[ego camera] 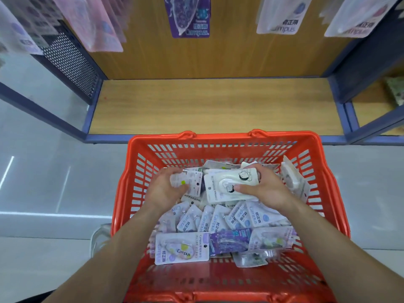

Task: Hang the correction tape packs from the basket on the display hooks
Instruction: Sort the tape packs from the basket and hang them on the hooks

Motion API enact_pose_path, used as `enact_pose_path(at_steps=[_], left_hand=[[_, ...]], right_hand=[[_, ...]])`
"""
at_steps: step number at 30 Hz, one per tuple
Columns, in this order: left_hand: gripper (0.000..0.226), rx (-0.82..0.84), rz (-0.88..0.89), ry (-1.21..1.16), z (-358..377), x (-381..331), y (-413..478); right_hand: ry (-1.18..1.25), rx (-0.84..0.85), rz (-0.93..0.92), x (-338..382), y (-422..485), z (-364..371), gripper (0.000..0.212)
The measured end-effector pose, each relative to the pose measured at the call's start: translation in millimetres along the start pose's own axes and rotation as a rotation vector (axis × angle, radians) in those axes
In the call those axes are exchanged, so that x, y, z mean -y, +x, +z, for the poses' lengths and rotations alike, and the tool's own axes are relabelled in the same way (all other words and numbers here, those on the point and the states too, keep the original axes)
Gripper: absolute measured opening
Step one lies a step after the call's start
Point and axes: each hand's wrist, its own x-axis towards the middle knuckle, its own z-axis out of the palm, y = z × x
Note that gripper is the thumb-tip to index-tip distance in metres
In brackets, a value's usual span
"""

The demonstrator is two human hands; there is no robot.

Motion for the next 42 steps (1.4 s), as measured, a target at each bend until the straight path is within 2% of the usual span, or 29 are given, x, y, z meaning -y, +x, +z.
enact_pose_path(at_steps=[4, 10, 13, 16, 19, 21, 25, 30, 33, 37, 39, 42], left_hand=[[0.086, 0.187, 0.062, 0.169, 9, 7, 15], [0.096, 0.336, 0.075, 0.372, 14, 20, 24], [0.068, 0.277, 0.024, 0.166, 7, 19, 20], [0.020, 0.098, 0.077, 0.033, 0, 2, 7], [0.041, -0.013, 0.122, -0.002, -11, -20, -6], [0.046, -0.033, 0.148, -0.059, -19, -31, -14], [0.044, -0.047, 0.141, -0.281, -37, -55, -32], [0.034, -0.004, 0.056, -0.529, -59, -93, -66], [0.025, 0.047, 0.004, -0.778, -77, -120, -88], [0.041, 0.162, 0.048, -1.054, -102, -148, -121], [0.053, 0.178, 0.025, -1.160, -113, -157, -133], [0.044, 0.222, 0.117, -1.152, -128, -165, -152]], right_hand=[[0.111, -0.165, 0.015, -8, 1, 6, 0.039], [0.181, -0.202, 0.020, -8, 3, 7, 0.035], [0.163, -0.209, 0.022, -6, 1, 8, 0.035], [0.192, -0.204, 0.032, -4, -1, 7, 0.035], [0.224, -0.182, 0.041, 1, -6, 5, 0.034], [0.256, -0.151, 0.053, 9, -14, 4, 0.035], [0.442, -0.048, 0.043, 34, -36, 2, 0.070], [0.617, -0.006, -0.015, 80, -67, 7, 0.055], [0.630, -0.061, -0.053, 112, -92, 11, 0.055], [0.528, -0.122, -0.098, 147, -125, 11, 0.041], [0.472, -0.138, -0.125, 159, -139, 9, 0.041], [0.452, -0.188, -0.174, 175, -156, 10, 0.047]])
